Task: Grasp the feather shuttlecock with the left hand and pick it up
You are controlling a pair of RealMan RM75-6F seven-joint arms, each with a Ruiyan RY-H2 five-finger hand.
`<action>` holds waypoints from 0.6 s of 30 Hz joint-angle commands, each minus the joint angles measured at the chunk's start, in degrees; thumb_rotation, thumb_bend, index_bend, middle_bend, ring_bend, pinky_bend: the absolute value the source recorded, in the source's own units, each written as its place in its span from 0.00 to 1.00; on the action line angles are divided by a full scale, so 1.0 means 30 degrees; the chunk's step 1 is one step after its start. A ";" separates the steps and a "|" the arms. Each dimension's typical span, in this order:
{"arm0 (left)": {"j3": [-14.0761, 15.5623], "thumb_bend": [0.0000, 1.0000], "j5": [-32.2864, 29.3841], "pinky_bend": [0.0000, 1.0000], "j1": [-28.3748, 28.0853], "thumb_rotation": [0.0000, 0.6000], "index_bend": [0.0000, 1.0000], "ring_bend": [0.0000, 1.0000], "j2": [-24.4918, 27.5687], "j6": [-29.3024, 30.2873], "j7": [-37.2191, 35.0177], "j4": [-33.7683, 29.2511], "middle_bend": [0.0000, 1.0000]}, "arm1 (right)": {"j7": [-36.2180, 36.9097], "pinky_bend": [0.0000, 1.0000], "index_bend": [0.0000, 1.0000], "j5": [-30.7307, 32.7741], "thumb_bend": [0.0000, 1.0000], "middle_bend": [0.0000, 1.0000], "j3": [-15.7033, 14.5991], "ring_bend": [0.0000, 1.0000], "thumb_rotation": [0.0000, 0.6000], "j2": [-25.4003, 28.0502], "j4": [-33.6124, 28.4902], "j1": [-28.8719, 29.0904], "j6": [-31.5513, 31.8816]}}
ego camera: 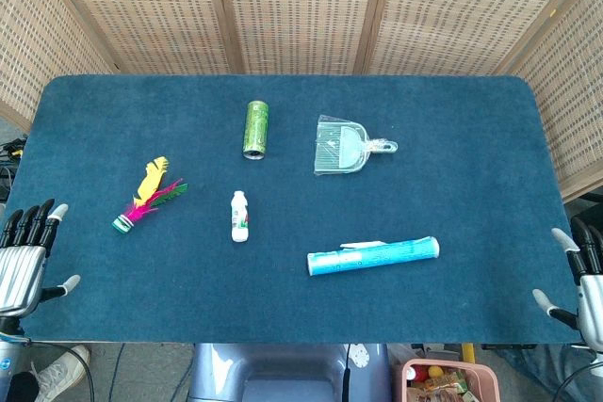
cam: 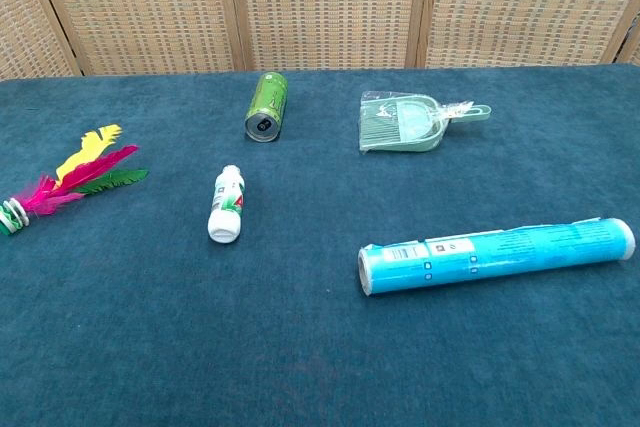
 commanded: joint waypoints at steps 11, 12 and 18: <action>-0.1483 0.00 -0.2485 0.00 -0.1797 1.00 0.00 0.00 -0.1011 -0.2913 -0.1509 0.1617 0.00 | 0.0319 0.00 0.00 0.0185 0.00 0.00 0.0031 0.00 1.00 0.0102 -0.0055 0.0062 -0.0200; -0.1758 0.00 -0.2976 0.00 -0.2087 1.00 0.00 0.00 -0.1196 -0.3367 -0.1764 0.1852 0.00 | 0.0371 0.00 0.00 0.0226 0.00 0.00 0.0048 0.00 1.00 0.0095 -0.0031 0.0080 -0.0239; -0.4616 0.12 -0.6914 0.00 -0.5337 1.00 0.37 0.00 -0.4246 -0.6512 -0.2701 0.5836 0.00 | 0.0819 0.00 0.00 0.0876 0.00 0.00 0.0234 0.00 1.00 0.0080 0.0250 0.0316 -0.0883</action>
